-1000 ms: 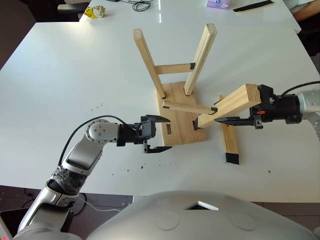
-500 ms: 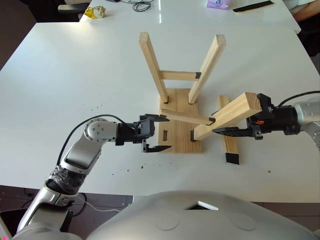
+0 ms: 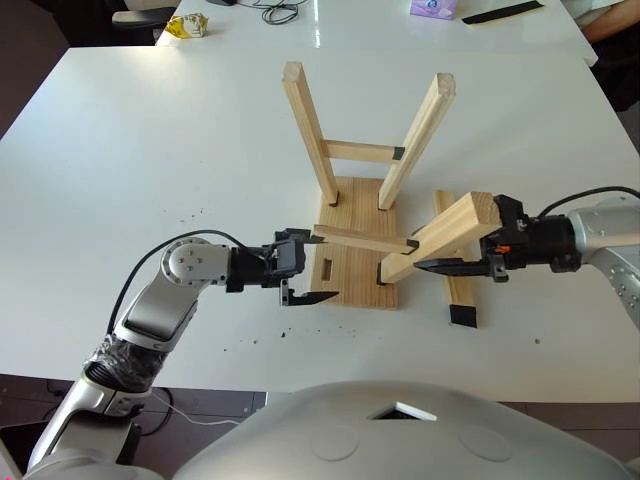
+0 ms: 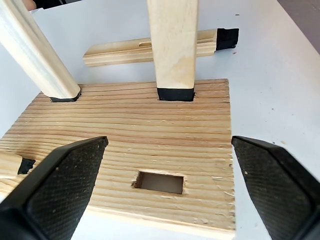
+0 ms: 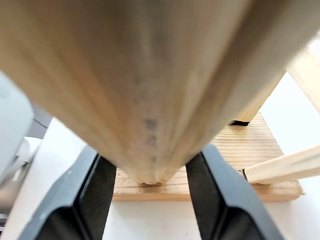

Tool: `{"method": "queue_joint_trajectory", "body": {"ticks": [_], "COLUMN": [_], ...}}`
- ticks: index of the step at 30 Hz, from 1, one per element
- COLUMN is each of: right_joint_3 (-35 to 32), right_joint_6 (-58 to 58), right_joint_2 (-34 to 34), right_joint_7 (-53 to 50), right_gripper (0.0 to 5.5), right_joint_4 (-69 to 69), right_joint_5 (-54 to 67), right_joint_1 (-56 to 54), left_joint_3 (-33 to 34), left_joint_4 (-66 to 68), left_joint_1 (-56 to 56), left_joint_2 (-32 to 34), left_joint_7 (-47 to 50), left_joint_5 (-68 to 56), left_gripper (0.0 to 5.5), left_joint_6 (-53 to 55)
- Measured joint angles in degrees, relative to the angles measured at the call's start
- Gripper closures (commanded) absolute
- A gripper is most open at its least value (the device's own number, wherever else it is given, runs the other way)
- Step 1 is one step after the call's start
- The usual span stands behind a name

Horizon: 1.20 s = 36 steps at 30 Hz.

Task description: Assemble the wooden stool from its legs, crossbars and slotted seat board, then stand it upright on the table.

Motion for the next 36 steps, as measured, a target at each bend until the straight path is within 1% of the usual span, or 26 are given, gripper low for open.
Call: {"method": "queue_joint_trajectory", "body": {"ticks": [4, 8, 13, 17, 26, 36], "right_joint_3": [0.6, 1.85, 4.75, 7.94, 11.55, 13.59], "right_joint_6": [-1.31, -0.89, 1.59, 2.05, -3.35, -4.2], "right_joint_2": [0.29, 0.47, 0.79, 3.57, 4.12, 4.49], "right_joint_7": [-1.1, -0.59, 3.1, 4.42, 0.62, -1.6], "right_gripper": [3.49, 3.49, 3.49, 3.49, 3.49, 3.49], "right_joint_4": [-0.65, 0.56, 6.55, 12.13, 8.37, 8.2], "right_joint_5": [-0.93, -0.57, 0.69, 0.41, -3.07, -4.71], "right_joint_1": [1.33, 0.06, -6.52, -11.51, -10.37, -10.33], "left_joint_3": [0.2, 0.23, 0.23, -0.11, -0.13, -0.11], "left_joint_4": [0.3, 1.26, 2.0, 2.39, 3.17, 3.43], "left_joint_1": [-0.12, -0.94, -1.26, -1.29, -1.14, -0.92], "left_joint_2": [0.11, 0.13, 0.05, -0.11, -0.09, -0.09], "left_joint_7": [-0.42, -0.99, -1.47, -2.0, -2.46, -2.5], "left_joint_5": [-0.17, -0.2, -0.21, -0.17, -0.23, -1.38], "left_gripper": [0.92, 0.92, 0.92, 0.92, 0.92, 0.92], "left_joint_6": [0.03, 0.04, 0.04, 0.03, 0.04, 0.47]}}
